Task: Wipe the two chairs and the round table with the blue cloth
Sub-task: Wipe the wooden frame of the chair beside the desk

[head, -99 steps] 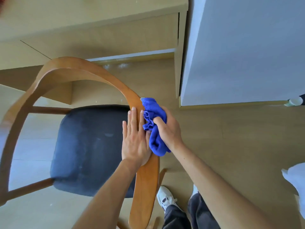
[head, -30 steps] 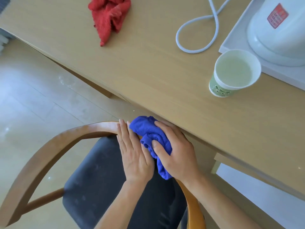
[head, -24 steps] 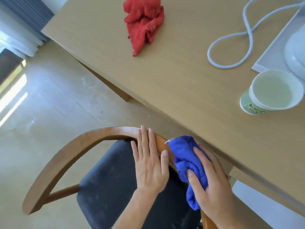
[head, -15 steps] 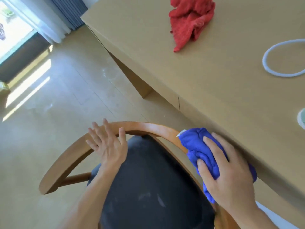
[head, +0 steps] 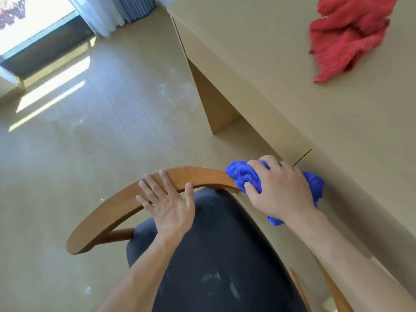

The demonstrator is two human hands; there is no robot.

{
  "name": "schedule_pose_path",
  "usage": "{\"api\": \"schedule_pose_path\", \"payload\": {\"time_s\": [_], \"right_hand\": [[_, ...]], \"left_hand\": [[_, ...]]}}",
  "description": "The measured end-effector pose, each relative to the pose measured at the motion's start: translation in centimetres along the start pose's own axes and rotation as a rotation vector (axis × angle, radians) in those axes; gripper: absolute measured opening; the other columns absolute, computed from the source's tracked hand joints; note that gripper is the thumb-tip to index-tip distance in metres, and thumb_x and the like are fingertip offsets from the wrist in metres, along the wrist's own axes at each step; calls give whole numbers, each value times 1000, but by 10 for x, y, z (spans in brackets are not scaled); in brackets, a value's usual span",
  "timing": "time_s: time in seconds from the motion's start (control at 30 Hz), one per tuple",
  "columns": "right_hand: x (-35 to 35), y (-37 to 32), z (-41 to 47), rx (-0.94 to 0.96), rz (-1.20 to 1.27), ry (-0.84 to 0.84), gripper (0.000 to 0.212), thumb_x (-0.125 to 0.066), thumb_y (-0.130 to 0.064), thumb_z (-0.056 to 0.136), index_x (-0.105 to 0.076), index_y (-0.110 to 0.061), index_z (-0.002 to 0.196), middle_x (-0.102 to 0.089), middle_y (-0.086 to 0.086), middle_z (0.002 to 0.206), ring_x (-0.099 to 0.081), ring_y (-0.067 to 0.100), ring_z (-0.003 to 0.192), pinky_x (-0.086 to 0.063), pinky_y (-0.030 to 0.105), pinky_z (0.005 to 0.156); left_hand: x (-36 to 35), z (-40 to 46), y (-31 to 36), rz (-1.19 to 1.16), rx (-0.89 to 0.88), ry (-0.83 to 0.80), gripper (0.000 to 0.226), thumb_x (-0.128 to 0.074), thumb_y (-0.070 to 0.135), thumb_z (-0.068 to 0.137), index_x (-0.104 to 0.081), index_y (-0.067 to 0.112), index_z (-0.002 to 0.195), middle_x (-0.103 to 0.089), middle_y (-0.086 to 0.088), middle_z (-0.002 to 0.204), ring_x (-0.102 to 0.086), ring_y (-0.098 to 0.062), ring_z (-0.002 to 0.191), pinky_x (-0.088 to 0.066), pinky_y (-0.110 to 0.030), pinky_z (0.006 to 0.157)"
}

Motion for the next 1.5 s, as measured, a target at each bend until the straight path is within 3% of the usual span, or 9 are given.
{"api": "schedule_pose_path", "payload": {"time_s": [0.3,0.5,0.7,0.8,0.9,1.1,1.27,1.37,1.5], "right_hand": [[-44,-91,72,139,36,-91,51,-43,-54,90,-46,-25,132,-49,2,130,-54,30,105,-41,41,87],[-38,-119,72,223,50,-84,54,-52,-54,89,-46,-27,135,-49,-2,131,-53,26,110,-43,41,91],[-22,-46,50,19,133,-165,38,-53,-53,84,-54,-40,119,-58,-9,116,-56,17,103,-44,36,83],[-24,-52,50,-40,56,-123,31,-49,-52,85,-58,-36,110,-61,-5,109,-56,22,96,-42,35,76],[-29,-90,56,-24,-29,13,28,-50,-45,89,-60,-28,109,-62,1,110,-56,26,90,-40,34,72],[-60,-257,85,296,-169,79,44,-53,-53,87,-63,-23,119,-62,4,117,-60,32,97,-46,43,82],[-133,-446,45,725,-122,-206,36,-48,-52,86,-65,-27,106,-63,-1,102,-61,25,96,-40,33,76],[-139,-463,39,785,-75,-235,32,-51,-49,87,-66,-27,104,-62,-4,95,-60,19,89,-35,30,68],[-110,-404,61,737,-31,-124,36,-55,-48,87,-66,-25,112,-65,-3,105,-60,19,94,-46,35,80]], "left_hand": [[-4,3,-1,-75,-50,42,85,-2,65,87,5,12,154,21,-21,157,28,-36,142,21,-56,112],[6,-3,-12,-138,-155,5,81,-1,66,86,14,22,152,29,-13,156,29,-32,143,20,-52,113],[20,-18,-134,-61,-176,103,70,-14,57,92,0,28,154,16,-13,160,17,-35,146,7,-60,115],[21,-24,-183,-43,-216,180,68,-29,51,93,-19,21,153,-5,-20,160,0,-40,147,-2,-62,116],[15,-25,-201,-21,-257,209,68,-36,49,92,-24,21,153,-8,-22,160,-3,-42,147,-6,-60,116],[12,-22,-201,-46,-292,174,74,-45,50,88,-21,26,154,-8,-21,160,-4,-41,147,-9,-61,115],[13,-24,-222,-153,-232,163,74,-57,43,82,-39,10,147,-18,-29,154,-10,-42,145,-6,-50,118],[13,-27,-236,-130,-259,180,73,-48,39,84,-35,6,148,-14,-28,156,-3,-37,147,-5,-46,120],[12,-28,-235,-99,-283,233,70,-42,40,86,-33,10,149,-15,-26,157,-9,-37,147,-7,-49,120]]}}
Point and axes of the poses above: each hand's wrist, its own z-axis towards the middle knuckle, its own x-axis out of the back of the hand, y = z × x, the point moved 7 cm from there along z, towards the middle knuckle
